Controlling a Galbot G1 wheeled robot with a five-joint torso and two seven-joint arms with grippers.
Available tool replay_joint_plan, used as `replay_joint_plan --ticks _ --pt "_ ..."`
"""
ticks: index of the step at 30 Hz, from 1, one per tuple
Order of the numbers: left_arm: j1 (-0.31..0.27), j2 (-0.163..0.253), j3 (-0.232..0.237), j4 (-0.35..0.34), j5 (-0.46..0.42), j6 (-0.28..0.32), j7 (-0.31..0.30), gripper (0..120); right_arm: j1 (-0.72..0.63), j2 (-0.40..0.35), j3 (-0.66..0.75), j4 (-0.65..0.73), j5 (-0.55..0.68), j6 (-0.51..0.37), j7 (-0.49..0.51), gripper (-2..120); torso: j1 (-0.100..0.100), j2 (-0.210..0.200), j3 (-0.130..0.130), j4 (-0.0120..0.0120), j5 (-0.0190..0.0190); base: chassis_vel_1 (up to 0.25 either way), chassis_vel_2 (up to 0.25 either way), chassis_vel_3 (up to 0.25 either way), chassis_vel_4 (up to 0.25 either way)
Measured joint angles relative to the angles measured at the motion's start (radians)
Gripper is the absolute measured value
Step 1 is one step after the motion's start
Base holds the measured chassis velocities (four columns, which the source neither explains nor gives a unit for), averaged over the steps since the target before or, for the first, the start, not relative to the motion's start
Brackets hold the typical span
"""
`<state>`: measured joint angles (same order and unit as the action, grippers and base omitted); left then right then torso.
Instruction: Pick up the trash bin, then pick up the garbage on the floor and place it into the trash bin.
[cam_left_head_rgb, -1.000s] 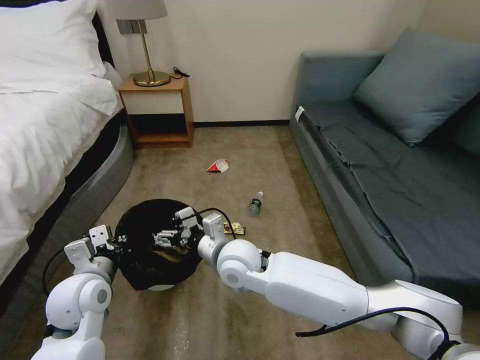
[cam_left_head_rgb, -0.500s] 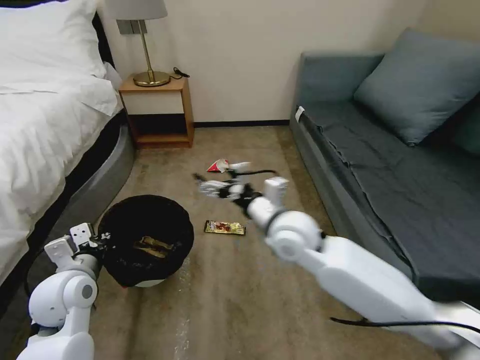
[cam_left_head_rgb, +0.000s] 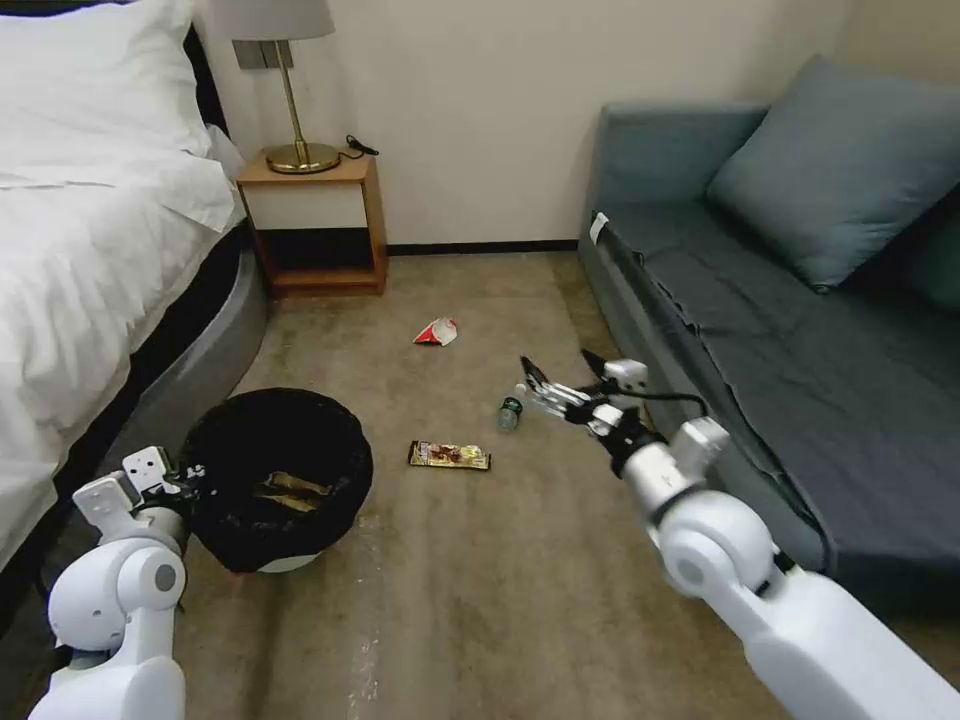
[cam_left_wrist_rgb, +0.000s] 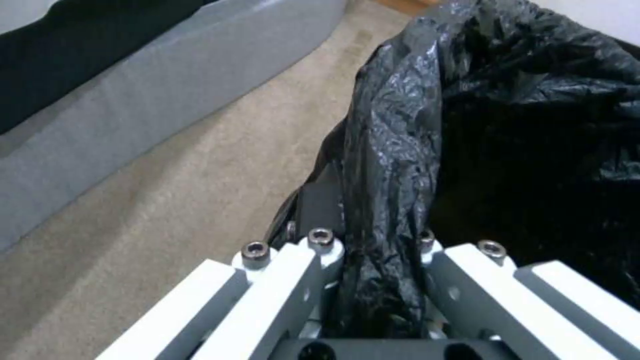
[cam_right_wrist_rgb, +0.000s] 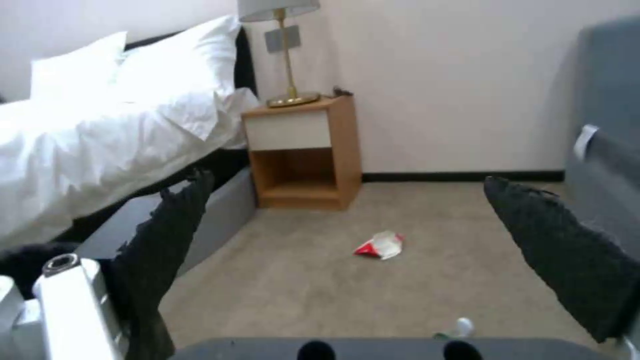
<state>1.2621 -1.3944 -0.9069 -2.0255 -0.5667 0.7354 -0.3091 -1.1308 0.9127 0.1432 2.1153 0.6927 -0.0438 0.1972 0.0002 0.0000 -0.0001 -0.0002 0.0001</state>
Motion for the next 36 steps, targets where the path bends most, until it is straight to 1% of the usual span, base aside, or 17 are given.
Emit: replay_joint_plan --ticks 2,3,7,15,22,36 --pt "0.001 -0.006 -0.002 0.000 0.000 0.000 0.001 4 -0.038 0.010 0.011 0.002 -0.052 0.018 -0.014 100 0.000 0.000 0.000 0.0000 -0.0001 0.000 0.000 0.000 0.000" --pt "0.001 -0.006 -0.002 0.000 0.000 0.000 0.001 4 -0.038 0.010 0.011 0.002 -0.052 0.018 -0.014 100 0.000 0.000 0.000 0.0000 -0.0001 0.000 0.000 0.000 0.000" --pt "0.011 -0.013 -0.004 -0.009 0.000 0.000 0.002 4 -0.071 0.035 0.003 -0.015 -0.136 0.050 -0.036 100 0.000 0.000 0.000 0.0002 -0.0001 0.000 0.000 0.000 0.000" --pt "0.024 -0.015 -0.009 -0.022 0.000 0.000 0.003 4 -0.082 0.063 -0.022 -0.041 -0.191 0.073 -0.047 100 0.000 0.000 0.000 0.0002 -0.0002 0.000 0.000 0.000 0.000" --pt "0.025 -0.015 -0.010 -0.026 -0.001 0.000 0.003 4 -0.081 0.065 -0.037 -0.045 -0.197 0.074 -0.048 100 0.000 0.000 0.000 0.0003 -0.0002 -0.011 0.013 0.018 -0.011" --pt "0.018 -0.015 -0.006 -0.027 0.000 0.000 0.003 4 -0.065 0.062 -0.056 -0.058 -0.197 0.073 -0.053 100 0.000 0.000 0.000 0.0003 -0.0002 -0.076 0.086 0.074 -0.075"
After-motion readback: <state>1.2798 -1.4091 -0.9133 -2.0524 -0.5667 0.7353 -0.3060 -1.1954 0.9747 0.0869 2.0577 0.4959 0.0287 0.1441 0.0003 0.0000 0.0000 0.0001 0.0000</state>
